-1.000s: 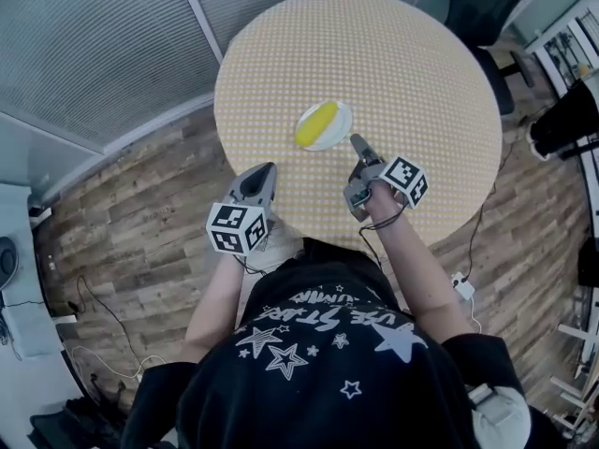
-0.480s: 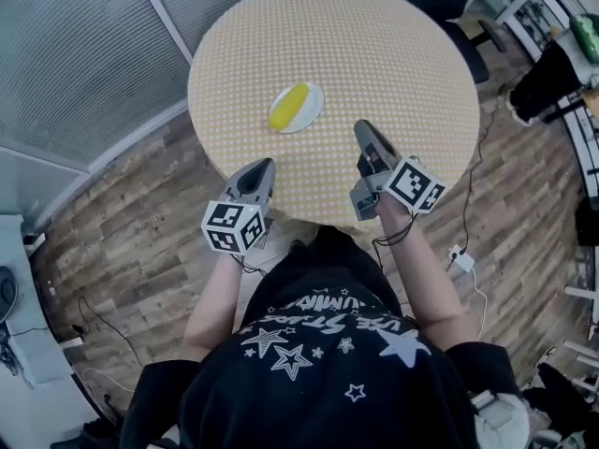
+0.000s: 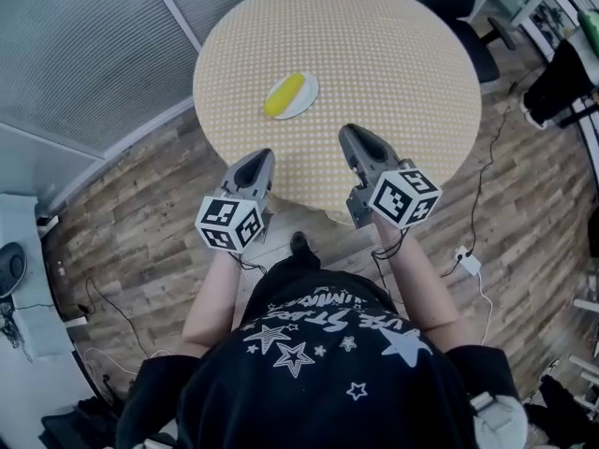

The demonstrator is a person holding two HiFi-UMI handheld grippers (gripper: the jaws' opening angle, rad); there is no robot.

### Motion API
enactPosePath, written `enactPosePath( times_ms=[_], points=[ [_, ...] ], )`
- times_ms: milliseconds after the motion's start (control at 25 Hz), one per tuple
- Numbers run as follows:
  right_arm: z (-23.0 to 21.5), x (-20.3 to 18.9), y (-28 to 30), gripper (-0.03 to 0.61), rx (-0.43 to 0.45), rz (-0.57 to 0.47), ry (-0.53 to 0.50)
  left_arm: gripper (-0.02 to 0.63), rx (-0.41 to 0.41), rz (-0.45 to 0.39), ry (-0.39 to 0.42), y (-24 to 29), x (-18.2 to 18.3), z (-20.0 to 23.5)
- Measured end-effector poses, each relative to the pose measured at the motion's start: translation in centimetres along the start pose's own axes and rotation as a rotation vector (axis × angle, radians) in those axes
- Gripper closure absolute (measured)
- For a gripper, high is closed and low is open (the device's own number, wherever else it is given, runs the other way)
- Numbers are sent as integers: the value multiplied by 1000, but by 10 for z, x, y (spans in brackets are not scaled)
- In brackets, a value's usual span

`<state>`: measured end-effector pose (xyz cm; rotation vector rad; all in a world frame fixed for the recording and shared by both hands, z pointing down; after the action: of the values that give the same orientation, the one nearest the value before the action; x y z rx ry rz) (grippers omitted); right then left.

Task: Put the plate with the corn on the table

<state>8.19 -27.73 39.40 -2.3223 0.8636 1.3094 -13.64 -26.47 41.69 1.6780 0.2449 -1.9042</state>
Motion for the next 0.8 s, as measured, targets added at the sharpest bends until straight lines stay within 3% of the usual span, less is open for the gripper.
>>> enactPosePath(
  times_ms=[120, 400, 800],
  points=[
    [15, 3, -25, 523, 12, 30, -146, 606, 1, -20, 8, -13, 3, -32],
    [42, 0, -91, 523, 29, 57, -325, 606, -12, -51, 53, -52, -3, -107],
    [109, -17, -164, 523, 34, 72, -709, 606, 37, -79, 68, -118, -29, -172]
  ],
)
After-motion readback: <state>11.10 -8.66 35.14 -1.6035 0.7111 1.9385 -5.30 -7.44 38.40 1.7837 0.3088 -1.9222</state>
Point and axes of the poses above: the fingertips, and each gripper's own axes: y forward along the fingers, z to its left, x out of its top, the point moved 6 cm from there along -y, backward along the fingers, and after that the axes turned 5 degrees about x, right-handed, at the moved point
